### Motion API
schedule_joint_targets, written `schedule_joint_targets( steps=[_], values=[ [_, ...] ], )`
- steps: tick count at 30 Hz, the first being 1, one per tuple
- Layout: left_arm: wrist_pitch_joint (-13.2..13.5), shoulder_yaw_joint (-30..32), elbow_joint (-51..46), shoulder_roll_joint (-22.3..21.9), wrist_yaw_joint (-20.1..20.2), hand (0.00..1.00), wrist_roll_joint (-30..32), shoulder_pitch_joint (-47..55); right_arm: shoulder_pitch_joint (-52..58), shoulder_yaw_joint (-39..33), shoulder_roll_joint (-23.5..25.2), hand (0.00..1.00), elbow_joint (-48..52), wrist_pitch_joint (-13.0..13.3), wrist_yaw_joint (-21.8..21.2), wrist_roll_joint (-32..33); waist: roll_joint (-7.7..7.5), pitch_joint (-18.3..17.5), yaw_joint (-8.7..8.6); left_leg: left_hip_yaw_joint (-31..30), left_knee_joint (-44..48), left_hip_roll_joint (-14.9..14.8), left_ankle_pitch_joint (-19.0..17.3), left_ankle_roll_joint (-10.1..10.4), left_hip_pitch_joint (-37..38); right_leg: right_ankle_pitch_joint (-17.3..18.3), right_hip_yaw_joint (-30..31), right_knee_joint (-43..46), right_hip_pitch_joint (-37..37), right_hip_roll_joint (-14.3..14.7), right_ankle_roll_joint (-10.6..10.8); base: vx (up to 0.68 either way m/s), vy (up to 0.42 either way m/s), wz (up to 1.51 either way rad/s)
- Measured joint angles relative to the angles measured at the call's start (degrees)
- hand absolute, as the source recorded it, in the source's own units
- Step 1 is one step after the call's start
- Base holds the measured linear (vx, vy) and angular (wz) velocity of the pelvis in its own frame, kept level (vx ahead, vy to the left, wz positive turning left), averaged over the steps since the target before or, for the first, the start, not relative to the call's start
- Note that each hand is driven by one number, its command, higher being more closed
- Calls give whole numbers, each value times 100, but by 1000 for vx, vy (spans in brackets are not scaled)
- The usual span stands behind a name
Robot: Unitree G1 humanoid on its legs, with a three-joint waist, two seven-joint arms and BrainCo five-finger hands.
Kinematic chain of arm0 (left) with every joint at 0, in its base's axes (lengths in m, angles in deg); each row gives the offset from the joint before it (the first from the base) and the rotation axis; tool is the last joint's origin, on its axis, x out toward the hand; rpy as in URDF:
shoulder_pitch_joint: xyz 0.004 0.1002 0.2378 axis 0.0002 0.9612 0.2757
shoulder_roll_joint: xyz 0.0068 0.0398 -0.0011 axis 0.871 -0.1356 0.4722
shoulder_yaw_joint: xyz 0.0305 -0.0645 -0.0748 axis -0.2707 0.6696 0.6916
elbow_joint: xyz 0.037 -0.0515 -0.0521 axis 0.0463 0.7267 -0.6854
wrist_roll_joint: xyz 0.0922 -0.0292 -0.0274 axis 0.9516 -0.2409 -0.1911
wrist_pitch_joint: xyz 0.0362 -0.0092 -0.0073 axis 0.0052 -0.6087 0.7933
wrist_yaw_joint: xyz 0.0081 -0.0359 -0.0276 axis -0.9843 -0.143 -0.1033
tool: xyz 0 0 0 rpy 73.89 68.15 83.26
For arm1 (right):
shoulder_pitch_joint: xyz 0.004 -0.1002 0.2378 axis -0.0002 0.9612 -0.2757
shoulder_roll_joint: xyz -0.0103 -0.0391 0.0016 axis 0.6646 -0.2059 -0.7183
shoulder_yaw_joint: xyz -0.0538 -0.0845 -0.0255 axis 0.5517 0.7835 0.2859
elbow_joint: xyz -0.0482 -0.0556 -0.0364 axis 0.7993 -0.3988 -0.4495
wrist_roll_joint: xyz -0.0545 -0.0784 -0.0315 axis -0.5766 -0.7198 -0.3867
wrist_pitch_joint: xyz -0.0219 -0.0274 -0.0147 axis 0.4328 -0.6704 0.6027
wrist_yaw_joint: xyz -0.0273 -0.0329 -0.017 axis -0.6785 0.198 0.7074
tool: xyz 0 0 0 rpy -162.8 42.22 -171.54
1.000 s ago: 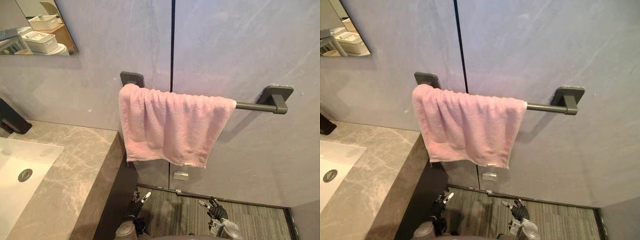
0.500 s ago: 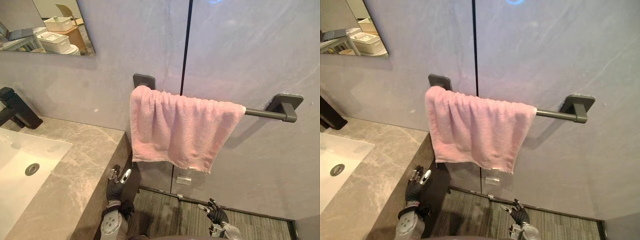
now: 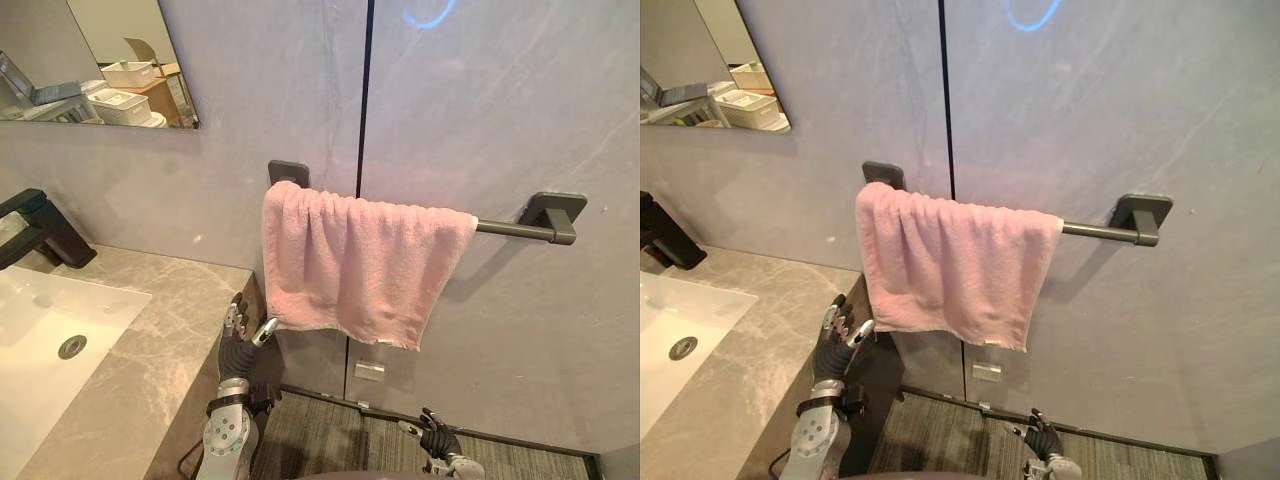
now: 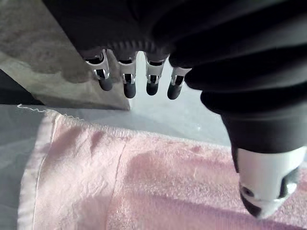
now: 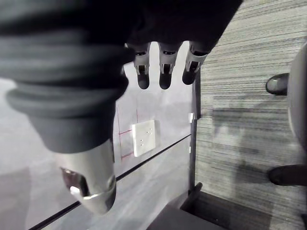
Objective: Organize washtable
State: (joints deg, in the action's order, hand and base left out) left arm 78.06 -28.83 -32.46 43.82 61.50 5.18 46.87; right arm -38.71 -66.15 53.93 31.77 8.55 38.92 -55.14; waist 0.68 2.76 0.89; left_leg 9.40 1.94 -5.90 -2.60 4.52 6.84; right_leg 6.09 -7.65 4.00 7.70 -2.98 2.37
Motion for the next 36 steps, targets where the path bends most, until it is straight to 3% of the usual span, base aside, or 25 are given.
schedule_joint_targets(
  steps=[6,11,13,17,28,29,36],
  values=[
    [-96,-32,0,208,20,0,683,-326,-18,4,-84,0,-199,-108,-2,-145,7,-7,-31,20,-24,0,0,0,-1,-12,39,-28,-20,10,-15,-3,-4,-2],
    [-410,-10,21,222,122,0,1199,-449,-43,8,-108,0,-198,-145,-11,-146,31,-35,-45,119,-148,3,3,-3,-7,-111,171,-157,-94,40,-48,21,3,-14],
    [-609,58,44,215,126,0,1273,-524,-52,8,-104,0,-197,-215,-32,-146,28,-36,-62,152,-186,8,4,-3,-9,-147,191,-231,-92,43,-45,35,5,-9],
    [-764,263,90,214,124,0,1310,-550,-77,6,-80,0,-193,-300,-123,-145,3,-51,-168,155,-230,15,4,-4,-8,-196,199,-325,-79,50,-75,27,0,-3],
    [-842,191,422,210,166,0,1418,-779,-81,4,-59,0,-180,-345,-156,-146,-36,-78,-247,214,-387,98,53,-71,7,-357,274,-528,-84,-7,-40,-7,4,-3],
    [-842,182,422,210,197,100,1418,-781,-84,4,-60,0,-180,-345,-170,-146,-35,-77,-248,226,-400,104,60,-80,7,-379,282,-551,-85,-10,-42,-29,13,-8],
    [-846,-223,653,268,390,100,1636,-1035,-103,9,-41,0,-126,-343,-220,-145,-50,-82,-316,260,-487,129,123,-89,32,-434,292,-620,-82,-24,-27,-16,1,-3]
  ],
)
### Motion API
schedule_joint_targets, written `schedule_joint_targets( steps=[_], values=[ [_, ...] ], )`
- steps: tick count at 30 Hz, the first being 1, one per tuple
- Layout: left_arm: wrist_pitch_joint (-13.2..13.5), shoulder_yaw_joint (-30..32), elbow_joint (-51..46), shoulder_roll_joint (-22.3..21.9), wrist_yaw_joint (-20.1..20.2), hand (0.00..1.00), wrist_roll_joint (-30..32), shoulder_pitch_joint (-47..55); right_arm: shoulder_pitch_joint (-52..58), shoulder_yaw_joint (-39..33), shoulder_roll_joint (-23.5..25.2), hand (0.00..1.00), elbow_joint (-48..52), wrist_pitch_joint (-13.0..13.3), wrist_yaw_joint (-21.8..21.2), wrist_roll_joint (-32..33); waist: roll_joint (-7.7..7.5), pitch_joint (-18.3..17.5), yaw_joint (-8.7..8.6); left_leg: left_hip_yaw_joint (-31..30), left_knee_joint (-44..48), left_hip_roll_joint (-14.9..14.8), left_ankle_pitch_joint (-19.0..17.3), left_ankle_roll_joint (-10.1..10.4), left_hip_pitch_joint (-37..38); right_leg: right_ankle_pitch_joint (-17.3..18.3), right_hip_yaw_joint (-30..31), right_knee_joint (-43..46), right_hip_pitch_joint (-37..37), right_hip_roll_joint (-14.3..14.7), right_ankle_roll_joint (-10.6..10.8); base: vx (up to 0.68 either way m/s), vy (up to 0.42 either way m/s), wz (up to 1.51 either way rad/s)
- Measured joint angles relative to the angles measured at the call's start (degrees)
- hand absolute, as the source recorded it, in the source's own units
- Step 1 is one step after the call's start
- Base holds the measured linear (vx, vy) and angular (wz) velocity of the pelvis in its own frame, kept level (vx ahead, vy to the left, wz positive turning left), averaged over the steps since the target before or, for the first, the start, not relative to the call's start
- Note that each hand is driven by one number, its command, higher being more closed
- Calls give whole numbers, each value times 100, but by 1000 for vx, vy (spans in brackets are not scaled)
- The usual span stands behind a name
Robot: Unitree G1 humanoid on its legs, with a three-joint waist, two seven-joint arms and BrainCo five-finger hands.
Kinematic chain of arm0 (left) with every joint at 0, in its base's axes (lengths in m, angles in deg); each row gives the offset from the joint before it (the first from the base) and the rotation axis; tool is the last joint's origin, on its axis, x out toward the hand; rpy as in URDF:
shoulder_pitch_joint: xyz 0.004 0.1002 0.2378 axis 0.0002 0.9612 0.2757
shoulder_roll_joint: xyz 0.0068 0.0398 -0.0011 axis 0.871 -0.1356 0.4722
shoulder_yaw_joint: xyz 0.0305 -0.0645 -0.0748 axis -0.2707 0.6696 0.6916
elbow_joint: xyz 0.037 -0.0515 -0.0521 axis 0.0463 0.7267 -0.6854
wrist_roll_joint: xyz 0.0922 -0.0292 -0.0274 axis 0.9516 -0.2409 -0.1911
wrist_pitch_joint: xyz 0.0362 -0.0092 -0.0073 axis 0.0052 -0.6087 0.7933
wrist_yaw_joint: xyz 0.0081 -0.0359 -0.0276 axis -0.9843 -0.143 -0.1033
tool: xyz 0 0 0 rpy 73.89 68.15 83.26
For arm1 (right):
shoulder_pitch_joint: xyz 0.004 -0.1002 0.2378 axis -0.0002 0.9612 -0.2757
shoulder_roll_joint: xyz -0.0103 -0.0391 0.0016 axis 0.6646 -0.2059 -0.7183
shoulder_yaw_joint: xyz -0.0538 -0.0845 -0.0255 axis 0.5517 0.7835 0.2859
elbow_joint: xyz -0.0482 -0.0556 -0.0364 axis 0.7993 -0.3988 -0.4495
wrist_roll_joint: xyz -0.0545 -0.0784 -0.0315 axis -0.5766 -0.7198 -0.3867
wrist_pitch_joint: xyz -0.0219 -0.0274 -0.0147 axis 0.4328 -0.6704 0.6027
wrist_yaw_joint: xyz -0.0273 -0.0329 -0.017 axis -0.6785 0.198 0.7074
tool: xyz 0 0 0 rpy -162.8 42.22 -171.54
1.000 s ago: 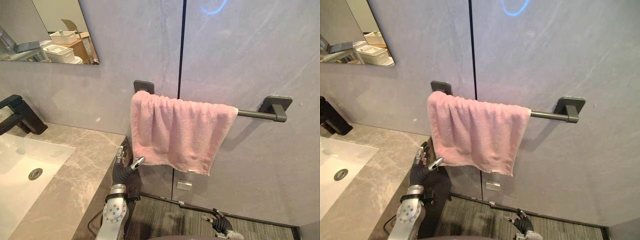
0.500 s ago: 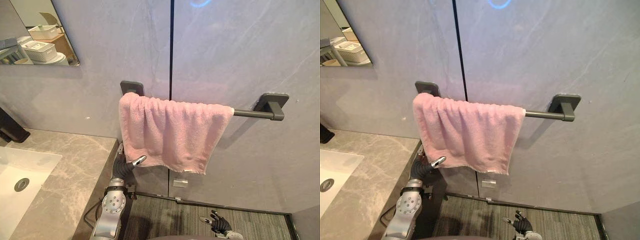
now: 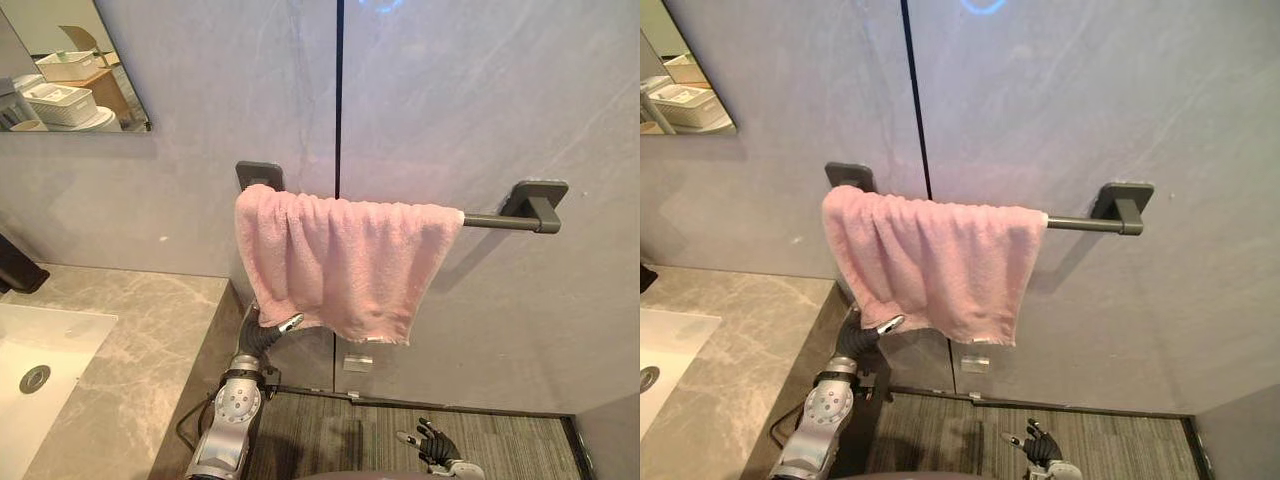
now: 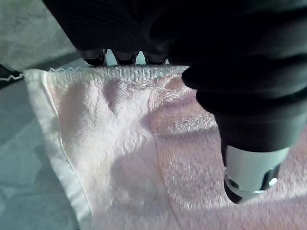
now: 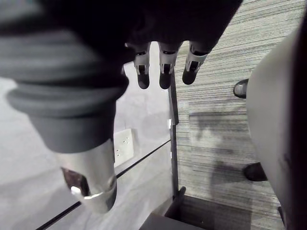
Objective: Organize washtable
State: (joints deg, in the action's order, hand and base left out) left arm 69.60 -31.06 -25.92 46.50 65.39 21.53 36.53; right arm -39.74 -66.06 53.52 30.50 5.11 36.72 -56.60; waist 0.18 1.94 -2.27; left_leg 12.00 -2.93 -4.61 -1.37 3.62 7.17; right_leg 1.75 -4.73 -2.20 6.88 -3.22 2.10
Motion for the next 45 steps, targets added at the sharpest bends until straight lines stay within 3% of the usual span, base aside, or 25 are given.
schedule_joint_targets(
  steps=[8,17,20,22,25,27,29,31,34,40,45],
  values=[
    [2,-166,1,4,91,100,-9,-125,-15,-2,4,0,140,3,85,70,1,4,-21,4,-165,3,78,6,80,0,-1,-7,-1,16,1,-11,-12,0],
    [57,-319,-94,54,-22,100,-104,-154,-215,-96,157,0,1531,14,436,435,14,34,-10,71,-224,18,109,1,102,-22,94,-7,-21,2,36,-10,-4,-4],
    [182,-324,-405,133,-34,100,-154,-177,-174,-132,-261,0,2937,486,514,222,44,84,-18,248,-215,17,76,-17,120,-42,288,9,-112,6,58,-42,-2,-28],
    [268,-271,-659,128,-63,100,-225,-190,132,-377,-482,0,3916,641,208,422,42,131,-32,279,-212,25,70,-28,133,-46,322,15,-111,1,66,3,-18,-11],
    [296,-198,-733,104,-44,100,-221,-195,346,-425,-441,0,4274,780,19,633,6,204,-175,331,-209,2,53,-16,164,-45,417,19,-130,30,67,-8,-28,-16],
    [295,-195,-772,34,-50,100,-221,-194,785,-435,-291,0,4545,829,-14,653,13,214,-183,406,-202,-21,18,5,169,-44,492,23,-164,54,68,2,-35,-18],
    [293,-170,-951,-17,-97,100,-222,-190,1649,-135,-232,0,5526,385,-296,987,91,278,-182,458,-166,-33,-33,11,159,-42,531,25,-163,62,71,29,-33,-13],
    [295,-90,-1025,-63,-190,100,-219,-192,1759,29,-192,0,5641,518,-637,1165,113,317,-233,538,-65,-49,-107,1,156,-37,665,62,-191,73,78,18,-20,-29],
    [296,-58,-1025,-196,-267,100,-215,-193,1675,49,-102,0,5849,720,-687,1188,112,320,-304,538,-5,-44,-162,-9,158,-12,710,111,-207,63,116,-6,-14,-11],
    [297,-21,-1026,-231,-255,100,-214,-193,1530,144,-183,0,6311,706,-1267,1427,102,325,-270,548,44,-40,-197,-23,158,22,749,192,-236,57,168,0,0,0],
    [298,-45,-1026,-263,-142,100,-216,-211,1279,221,-373,0,6305,607,-1351,1395,104,324,-174,555,107,-31,-235,-33,142,30,768,201,-229,37,181,-7,-7,-1]
  ],
)
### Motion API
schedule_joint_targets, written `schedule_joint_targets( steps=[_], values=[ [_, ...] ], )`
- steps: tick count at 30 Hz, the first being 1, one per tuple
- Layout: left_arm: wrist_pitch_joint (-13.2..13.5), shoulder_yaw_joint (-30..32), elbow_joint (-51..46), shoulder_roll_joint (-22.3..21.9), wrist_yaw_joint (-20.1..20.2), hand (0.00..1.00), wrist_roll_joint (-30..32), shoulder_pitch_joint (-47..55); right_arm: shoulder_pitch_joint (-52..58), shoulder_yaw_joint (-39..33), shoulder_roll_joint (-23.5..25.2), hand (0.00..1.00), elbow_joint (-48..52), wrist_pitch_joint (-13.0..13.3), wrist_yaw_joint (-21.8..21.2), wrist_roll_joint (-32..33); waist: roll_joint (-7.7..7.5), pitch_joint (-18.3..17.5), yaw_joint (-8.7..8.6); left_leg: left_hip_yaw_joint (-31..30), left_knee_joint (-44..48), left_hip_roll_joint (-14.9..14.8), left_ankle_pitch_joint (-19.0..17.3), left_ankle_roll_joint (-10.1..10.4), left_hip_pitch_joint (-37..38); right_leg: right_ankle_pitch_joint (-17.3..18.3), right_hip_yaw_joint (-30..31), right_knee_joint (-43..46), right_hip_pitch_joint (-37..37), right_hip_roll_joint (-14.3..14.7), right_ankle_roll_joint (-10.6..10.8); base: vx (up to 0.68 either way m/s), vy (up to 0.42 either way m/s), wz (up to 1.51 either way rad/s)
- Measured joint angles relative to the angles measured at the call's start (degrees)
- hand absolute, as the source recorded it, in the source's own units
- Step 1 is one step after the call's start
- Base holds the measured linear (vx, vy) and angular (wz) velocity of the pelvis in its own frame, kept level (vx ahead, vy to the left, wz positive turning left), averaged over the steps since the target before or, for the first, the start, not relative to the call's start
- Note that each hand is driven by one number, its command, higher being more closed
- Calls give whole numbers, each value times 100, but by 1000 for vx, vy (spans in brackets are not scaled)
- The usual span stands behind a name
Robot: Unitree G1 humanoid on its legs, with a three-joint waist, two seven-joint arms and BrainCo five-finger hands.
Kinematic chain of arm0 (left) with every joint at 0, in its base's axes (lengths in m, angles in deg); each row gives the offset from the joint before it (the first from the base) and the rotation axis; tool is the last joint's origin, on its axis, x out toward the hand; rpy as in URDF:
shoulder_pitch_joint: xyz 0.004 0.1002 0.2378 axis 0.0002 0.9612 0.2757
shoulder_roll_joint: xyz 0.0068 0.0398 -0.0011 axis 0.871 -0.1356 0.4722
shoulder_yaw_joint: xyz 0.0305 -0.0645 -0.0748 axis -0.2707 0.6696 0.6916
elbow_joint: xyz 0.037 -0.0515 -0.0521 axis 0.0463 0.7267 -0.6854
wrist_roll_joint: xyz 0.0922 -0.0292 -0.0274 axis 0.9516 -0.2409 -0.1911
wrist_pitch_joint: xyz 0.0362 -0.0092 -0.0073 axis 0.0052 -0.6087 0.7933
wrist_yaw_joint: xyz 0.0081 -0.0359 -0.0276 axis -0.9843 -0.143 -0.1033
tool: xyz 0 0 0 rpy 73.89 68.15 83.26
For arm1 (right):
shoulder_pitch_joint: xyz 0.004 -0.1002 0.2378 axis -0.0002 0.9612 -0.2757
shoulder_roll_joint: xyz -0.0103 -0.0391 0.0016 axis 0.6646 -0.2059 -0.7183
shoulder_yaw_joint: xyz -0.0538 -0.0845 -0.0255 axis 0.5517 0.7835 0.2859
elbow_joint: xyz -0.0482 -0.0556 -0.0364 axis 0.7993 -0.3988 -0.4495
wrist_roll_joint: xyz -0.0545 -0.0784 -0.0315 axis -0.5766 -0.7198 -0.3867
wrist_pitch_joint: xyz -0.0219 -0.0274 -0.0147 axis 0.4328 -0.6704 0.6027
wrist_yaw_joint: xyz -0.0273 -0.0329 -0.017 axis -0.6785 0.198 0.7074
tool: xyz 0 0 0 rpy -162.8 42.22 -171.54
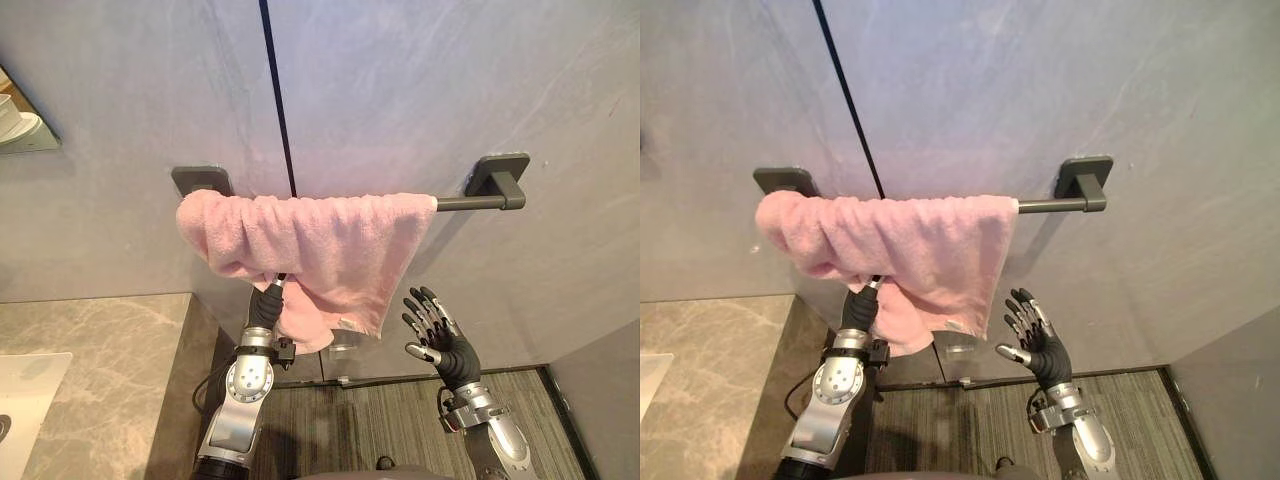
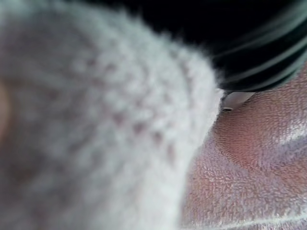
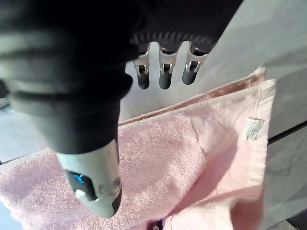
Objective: Organize washtable
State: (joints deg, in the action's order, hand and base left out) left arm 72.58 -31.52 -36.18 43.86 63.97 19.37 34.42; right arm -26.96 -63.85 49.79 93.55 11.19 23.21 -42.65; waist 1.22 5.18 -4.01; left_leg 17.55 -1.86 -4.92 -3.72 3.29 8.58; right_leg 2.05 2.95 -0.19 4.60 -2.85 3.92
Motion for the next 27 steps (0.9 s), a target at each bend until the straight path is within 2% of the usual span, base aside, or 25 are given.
schedule_joint_targets(
  steps=[6,11,15,27],
  values=[
    [3,-62,0,-43,11,100,-4,-18,-536,204,-181,0,-87,-37,144,-233,-1,-1,26,-83,34,9,2,-3,-84,4,-81,4,-24,-17,6,-19,-25,7],
    [3,-202,0,-103,75,100,-9,-119,-926,208,-176,0,-523,-129,550,-562,-1,-3,97,-179,37,8,3,-4,-94,7,-143,4,15,-21,11,-11,-26,9],
    [4,-211,1,-128,130,100,-10,-134,-1116,184,-173,0,-773,-137,700,-683,0,-5,151,-204,37,9,6,-6,-102,8,-176,3,24,-26,12,-13,-16,4],
    [42,-559,129,-42,282,100,-16,-98,-1988,202,53,0,-2099,-154,968,-776,-34,-38,176,-438,28,27,142,-35,-218,8,-374,8,24,-51,3,-39,-25,10]
  ],
)
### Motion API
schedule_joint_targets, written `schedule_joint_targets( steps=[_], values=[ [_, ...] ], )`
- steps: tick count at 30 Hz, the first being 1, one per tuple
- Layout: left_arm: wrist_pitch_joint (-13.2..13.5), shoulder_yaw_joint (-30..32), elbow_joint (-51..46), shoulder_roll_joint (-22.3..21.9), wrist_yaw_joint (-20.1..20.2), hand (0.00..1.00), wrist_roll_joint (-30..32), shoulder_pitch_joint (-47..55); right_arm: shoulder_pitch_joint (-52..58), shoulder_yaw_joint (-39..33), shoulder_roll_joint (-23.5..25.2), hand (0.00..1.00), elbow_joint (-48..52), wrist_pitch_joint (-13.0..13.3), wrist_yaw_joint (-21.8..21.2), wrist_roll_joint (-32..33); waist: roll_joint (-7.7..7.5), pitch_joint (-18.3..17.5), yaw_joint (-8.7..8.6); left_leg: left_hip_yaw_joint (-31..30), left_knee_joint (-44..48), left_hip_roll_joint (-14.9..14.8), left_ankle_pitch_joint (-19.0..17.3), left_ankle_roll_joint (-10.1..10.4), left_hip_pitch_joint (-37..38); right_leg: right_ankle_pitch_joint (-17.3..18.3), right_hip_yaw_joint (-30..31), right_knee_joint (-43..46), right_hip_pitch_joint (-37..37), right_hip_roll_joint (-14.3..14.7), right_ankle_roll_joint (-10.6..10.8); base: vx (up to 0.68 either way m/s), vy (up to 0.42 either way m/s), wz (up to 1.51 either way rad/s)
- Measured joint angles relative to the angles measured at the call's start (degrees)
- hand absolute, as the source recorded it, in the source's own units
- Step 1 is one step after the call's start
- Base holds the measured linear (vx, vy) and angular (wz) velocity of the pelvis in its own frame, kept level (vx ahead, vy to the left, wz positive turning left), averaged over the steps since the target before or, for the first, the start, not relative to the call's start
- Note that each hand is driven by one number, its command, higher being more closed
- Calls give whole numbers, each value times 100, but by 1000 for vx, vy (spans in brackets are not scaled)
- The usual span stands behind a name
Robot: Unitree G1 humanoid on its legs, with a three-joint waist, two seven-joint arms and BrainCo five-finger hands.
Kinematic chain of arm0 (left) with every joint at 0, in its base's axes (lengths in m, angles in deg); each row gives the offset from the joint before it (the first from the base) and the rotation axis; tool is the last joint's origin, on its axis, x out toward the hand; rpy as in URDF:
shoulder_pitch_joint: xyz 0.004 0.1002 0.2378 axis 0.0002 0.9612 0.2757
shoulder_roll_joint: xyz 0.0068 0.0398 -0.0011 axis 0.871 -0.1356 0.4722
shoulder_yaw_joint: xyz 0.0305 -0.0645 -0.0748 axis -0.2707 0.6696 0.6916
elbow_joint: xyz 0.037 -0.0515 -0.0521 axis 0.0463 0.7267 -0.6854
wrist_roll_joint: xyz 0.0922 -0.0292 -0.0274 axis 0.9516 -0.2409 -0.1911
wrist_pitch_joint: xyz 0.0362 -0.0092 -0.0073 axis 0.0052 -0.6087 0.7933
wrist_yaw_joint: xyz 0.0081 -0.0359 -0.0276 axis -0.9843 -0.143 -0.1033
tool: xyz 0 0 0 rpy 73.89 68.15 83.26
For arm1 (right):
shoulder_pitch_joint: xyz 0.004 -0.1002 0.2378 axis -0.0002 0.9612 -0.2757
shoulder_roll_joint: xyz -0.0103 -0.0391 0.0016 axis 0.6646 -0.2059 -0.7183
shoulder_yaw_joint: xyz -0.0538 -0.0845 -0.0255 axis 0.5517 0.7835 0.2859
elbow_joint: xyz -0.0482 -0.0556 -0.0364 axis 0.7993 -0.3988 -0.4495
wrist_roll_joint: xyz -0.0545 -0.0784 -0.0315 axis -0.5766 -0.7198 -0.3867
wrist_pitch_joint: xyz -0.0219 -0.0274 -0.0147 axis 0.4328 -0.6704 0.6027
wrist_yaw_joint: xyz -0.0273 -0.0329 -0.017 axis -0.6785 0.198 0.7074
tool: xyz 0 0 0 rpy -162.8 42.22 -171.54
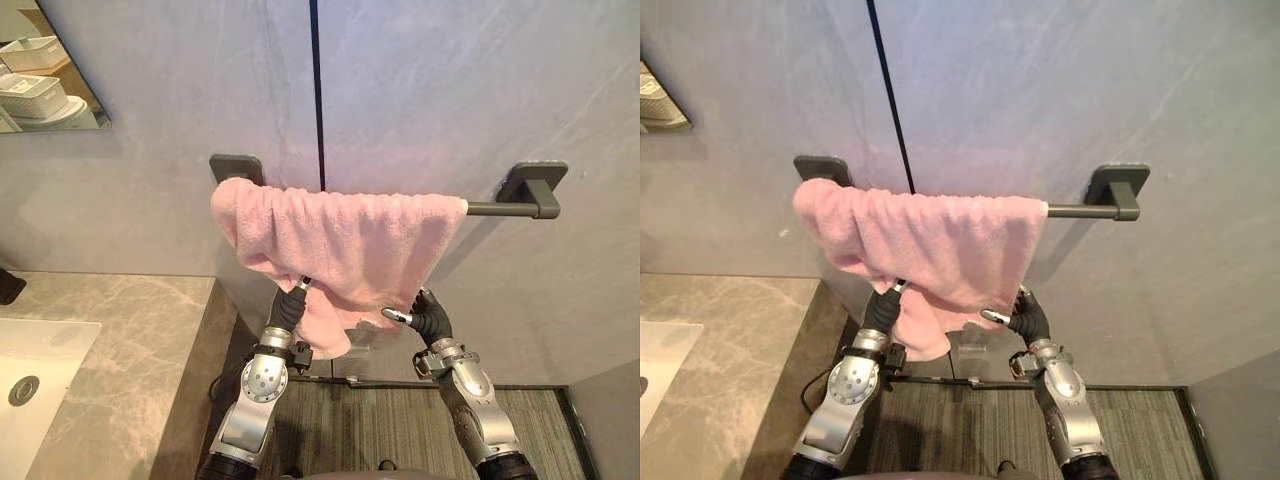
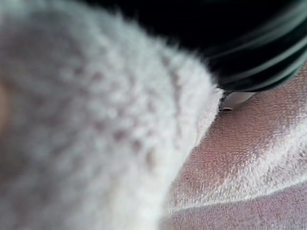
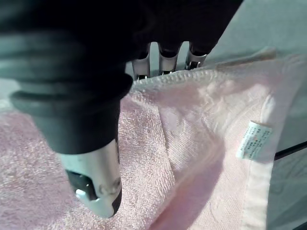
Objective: Organize washtable
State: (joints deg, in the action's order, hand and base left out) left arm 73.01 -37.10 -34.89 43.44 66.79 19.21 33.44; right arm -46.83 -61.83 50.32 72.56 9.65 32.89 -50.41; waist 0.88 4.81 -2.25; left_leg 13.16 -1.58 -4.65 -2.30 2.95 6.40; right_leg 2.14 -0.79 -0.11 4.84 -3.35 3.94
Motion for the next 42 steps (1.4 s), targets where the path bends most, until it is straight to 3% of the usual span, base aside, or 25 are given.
schedule_joint_targets(
  steps=[5,6,18,31,42],
  values=[
    [55,-153,10,76,107,100,-2,6,-289,214,25,0,-377,-89,-24,-2,-78,-66,24,-79,-48,1,68,2,-27,-8,-77,1,-5,3,-14,-36,-22,8],
    [59,-161,20,75,111,100,-2,4,-353,282,26,100,-440,-112,-31,-4,-96,-86,22,-83,-48,1,72,2,-33,-10,-79,1,-7,3,-16,-43,-18,4],
    [61,-504,110,93,214,100,-183,-20,-1125,907,-19,100,-511,-252,-271,-111,-162,-134,174,-220,-218,-3,250,5,-84,-32,-212,2,-59,22,-50,-25,-15,6],
    [62,-498,116,193,213,100,-239,-16,-1055,718,60,100,278,-232,-94,-95,-232,-178,153,-197,-248,-1,255,7,-54,-33,-198,8,-61,26,-52,0,0,0],
    [65,-304,114,170,186,100,-290,-13,-318,342,272,100,1176,-108,16,-28,-230,-176,129,-87,-360,31,255,7,49,-34,-99,-4,-73,15,-50,-2,0,-5]
  ],
)
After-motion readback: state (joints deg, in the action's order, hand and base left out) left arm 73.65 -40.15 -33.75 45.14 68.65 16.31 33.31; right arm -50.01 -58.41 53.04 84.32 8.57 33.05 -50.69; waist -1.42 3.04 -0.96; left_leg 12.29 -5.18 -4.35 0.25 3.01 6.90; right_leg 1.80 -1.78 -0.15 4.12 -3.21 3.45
